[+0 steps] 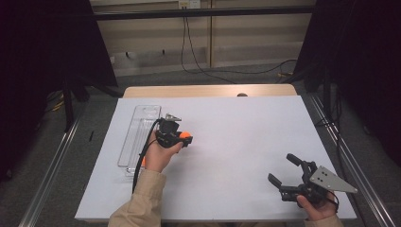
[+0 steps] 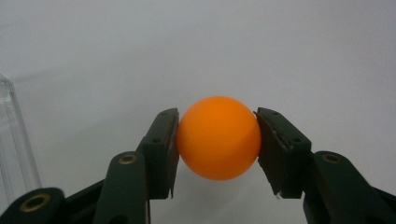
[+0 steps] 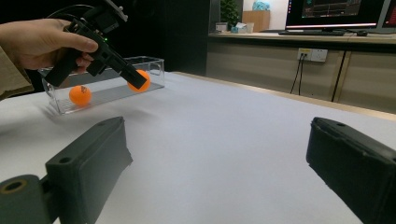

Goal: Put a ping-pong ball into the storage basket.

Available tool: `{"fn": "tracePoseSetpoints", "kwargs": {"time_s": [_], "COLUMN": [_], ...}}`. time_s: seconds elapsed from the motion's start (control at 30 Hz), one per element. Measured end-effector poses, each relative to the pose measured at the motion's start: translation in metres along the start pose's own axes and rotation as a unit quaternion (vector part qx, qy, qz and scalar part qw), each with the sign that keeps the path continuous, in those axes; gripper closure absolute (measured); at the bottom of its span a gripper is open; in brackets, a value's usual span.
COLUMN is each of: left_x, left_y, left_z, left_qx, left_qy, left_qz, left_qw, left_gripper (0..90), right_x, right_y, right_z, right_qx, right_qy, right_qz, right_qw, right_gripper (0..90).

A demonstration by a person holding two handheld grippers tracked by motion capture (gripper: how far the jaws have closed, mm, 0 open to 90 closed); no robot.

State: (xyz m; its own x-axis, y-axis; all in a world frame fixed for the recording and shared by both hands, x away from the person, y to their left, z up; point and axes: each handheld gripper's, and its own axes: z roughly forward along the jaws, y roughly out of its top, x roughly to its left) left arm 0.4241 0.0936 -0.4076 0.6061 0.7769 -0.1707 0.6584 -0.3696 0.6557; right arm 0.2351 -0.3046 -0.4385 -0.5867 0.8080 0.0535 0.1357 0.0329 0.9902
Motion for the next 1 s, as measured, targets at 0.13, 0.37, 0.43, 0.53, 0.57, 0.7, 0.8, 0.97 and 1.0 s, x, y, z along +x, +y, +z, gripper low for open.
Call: {"fn": "tracePoseSetpoints", "kwargs": {"time_s": [0.13,0.37,0.43,0.53,0.57,0.7,0.8,0.97,1.0], "left_x": [0.002,0.003,0.004,0.006,0.007,0.010,0.012,0.015,0.015], "left_y": [-0.002,-0.001,-0.001,-0.001,-0.001,-0.002,-0.002,-0.003,-0.003], "left_z": [-0.002,-0.007,-0.008,-0.011,-0.012,-0.015,-0.017,-0.018,-0.019], "left_qx": [0.001,0.000,-0.005,-0.006,-0.006,-0.013,-0.012,-0.013,-0.013], "left_qy": [0.000,-0.004,-0.003,-0.003,-0.005,-0.001,0.000,0.002,0.004], "left_qz": [0.000,0.001,0.000,-0.002,-0.005,-0.008,-0.007,-0.011,-0.010], "left_qw": [1.0000,1.0000,1.0000,1.0000,1.0000,0.9999,0.9999,0.9999,0.9999], "left_gripper": [50.9,50.9,50.9,50.9,50.9,50.9,50.9,50.9,50.9], "right_x": [0.000,0.000,0.000,0.001,0.000,0.001,0.001,0.000,0.000], "right_y": [0.000,0.000,0.000,0.000,0.000,0.000,0.000,0.000,0.000], "right_z": [0.000,0.000,0.000,0.000,0.000,0.000,0.000,0.000,0.000], "right_qx": [0.000,0.000,0.000,-0.001,0.000,0.001,0.000,0.000,0.000], "right_qy": [0.000,-0.001,-0.001,-0.001,-0.001,-0.001,-0.002,-0.002,-0.001], "right_qz": [0.000,0.000,-0.001,0.001,0.000,-0.001,0.000,-0.001,-0.001], "right_qw": [1.0000,1.0000,1.0000,1.0000,1.0000,1.0000,1.0000,1.0000,1.0000], "right_gripper": [4.8,4.8,4.8,4.8,4.8,4.8,4.8,4.8,4.8]}}
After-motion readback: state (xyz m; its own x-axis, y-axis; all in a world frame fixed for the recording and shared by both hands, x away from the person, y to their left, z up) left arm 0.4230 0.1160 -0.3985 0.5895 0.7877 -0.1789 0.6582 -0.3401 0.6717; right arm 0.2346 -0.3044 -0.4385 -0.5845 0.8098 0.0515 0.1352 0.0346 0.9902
